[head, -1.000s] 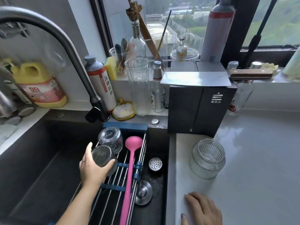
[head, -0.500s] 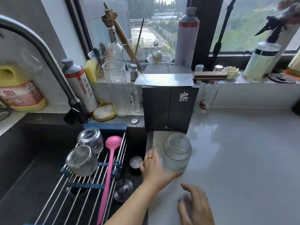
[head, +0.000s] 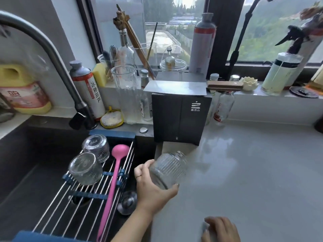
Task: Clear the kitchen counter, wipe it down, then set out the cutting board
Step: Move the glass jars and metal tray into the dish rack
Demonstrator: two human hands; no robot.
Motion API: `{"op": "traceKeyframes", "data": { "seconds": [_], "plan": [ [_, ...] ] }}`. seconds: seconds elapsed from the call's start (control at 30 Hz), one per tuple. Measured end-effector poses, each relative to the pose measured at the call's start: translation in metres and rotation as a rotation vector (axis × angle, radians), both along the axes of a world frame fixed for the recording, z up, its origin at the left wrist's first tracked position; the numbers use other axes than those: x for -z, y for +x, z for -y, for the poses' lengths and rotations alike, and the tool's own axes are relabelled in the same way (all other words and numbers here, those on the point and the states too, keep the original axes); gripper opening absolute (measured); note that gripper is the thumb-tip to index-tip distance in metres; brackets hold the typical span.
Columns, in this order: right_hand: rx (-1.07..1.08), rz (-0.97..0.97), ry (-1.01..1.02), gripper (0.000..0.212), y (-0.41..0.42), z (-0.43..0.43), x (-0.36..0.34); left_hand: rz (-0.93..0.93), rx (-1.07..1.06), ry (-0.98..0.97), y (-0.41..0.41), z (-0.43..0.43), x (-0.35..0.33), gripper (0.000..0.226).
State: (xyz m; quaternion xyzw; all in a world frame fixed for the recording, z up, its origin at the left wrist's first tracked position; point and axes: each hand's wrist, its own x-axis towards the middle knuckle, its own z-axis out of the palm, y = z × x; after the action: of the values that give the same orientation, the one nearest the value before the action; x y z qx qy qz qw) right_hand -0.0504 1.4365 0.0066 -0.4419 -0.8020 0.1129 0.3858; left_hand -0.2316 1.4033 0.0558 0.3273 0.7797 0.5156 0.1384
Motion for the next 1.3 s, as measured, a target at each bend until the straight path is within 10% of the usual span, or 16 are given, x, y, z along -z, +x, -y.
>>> {"op": "traceKeyframes", "data": {
  "seconds": [0.33, 0.6, 1.3],
  "plan": [
    [-0.03, -0.079, -0.168, 0.04, -0.006, 0.003, 0.001, -0.257, -0.643, -0.37, -0.118, 0.147, -0.028, 0.085],
    [-0.031, -0.05, -0.185, 0.038, 0.002, 0.006, 0.004, -0.252, -0.495, -0.672, -0.155, 0.164, 0.013, 0.089],
    [-0.038, 0.071, -0.199, 0.026, 0.008, 0.013, -0.012, -0.271, -0.385, -0.445, -0.09, 0.1, -0.009, 0.083]
  ]
}}
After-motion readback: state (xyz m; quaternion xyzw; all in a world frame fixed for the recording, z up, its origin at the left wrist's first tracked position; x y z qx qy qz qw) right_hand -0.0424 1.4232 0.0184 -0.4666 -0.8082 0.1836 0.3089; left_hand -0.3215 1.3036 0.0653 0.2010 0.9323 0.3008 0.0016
